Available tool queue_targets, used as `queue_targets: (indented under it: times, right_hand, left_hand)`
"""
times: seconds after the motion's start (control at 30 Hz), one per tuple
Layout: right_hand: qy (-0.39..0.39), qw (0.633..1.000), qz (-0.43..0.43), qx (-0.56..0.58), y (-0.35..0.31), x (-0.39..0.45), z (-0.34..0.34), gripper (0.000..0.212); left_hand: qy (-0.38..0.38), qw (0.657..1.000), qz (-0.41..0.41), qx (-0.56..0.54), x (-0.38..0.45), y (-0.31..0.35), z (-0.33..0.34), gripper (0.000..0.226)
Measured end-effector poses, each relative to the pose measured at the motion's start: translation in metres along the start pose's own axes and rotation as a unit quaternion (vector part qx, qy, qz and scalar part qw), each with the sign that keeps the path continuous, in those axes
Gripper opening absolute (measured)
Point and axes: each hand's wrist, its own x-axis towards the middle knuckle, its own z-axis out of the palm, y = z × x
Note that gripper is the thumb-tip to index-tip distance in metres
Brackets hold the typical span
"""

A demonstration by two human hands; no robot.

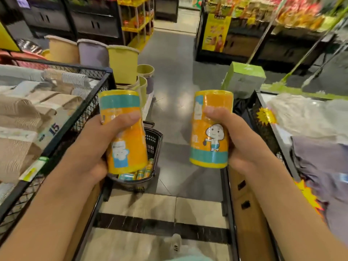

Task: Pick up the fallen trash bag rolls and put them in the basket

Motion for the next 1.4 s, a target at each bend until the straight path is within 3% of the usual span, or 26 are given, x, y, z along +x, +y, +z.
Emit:
queue_targets:
  times: [0.07, 0.23, 0.43, 0.57, 0.7, 0.87, 1.2, 1.4]
  right_hand:
    - [-0.009, 1.0, 0.005, -0.001, -0.013, 0.03, -0.02, 0.031]
    - [-0.03, 0.999, 0.015, 0.019, -0.036, 0.101, -0.05, 0.032]
    - [-0.049, 0.999, 0.019, 0.007, -0.052, 0.183, -0.057, 0.047]
    - [-0.044, 0.999, 0.023, -0.022, -0.063, 0.239, -0.049, 0.045]
    - [-0.048, 0.998, 0.026, -0.044, -0.078, 0.294, -0.029, 0.062]
    - [-0.082, 0.994, 0.027, -0.061, -0.094, 0.355, 0.004, 0.037]
    - [-0.229, 0.964, 0.054, -0.127, -0.079, 0.474, 0.068, 0.032]
    - [-0.334, 0.928, 0.083, -0.14, -0.073, 0.562, 0.083, 0.018]
  left_hand:
    - [-0.004, 1.0, -0.007, -0.005, 0.031, 0.0, 0.019, 0.062]
    - [0.006, 1.0, -0.024, -0.017, 0.103, 0.001, 0.051, 0.045]
    - [-0.006, 1.0, -0.023, -0.009, 0.183, 0.004, 0.059, 0.072]
    - [0.013, 0.999, -0.012, -0.036, 0.237, 0.01, 0.05, 0.057]
    - [0.057, 0.996, 0.011, -0.068, 0.283, 0.026, 0.031, 0.042]
    - [0.102, 0.991, 0.03, -0.087, 0.326, 0.036, -0.004, 0.021]
    - [0.247, 0.96, 0.068, -0.114, 0.358, 0.03, -0.063, 0.038]
    - [0.378, 0.915, 0.058, -0.125, 0.397, 0.018, -0.07, 0.049]
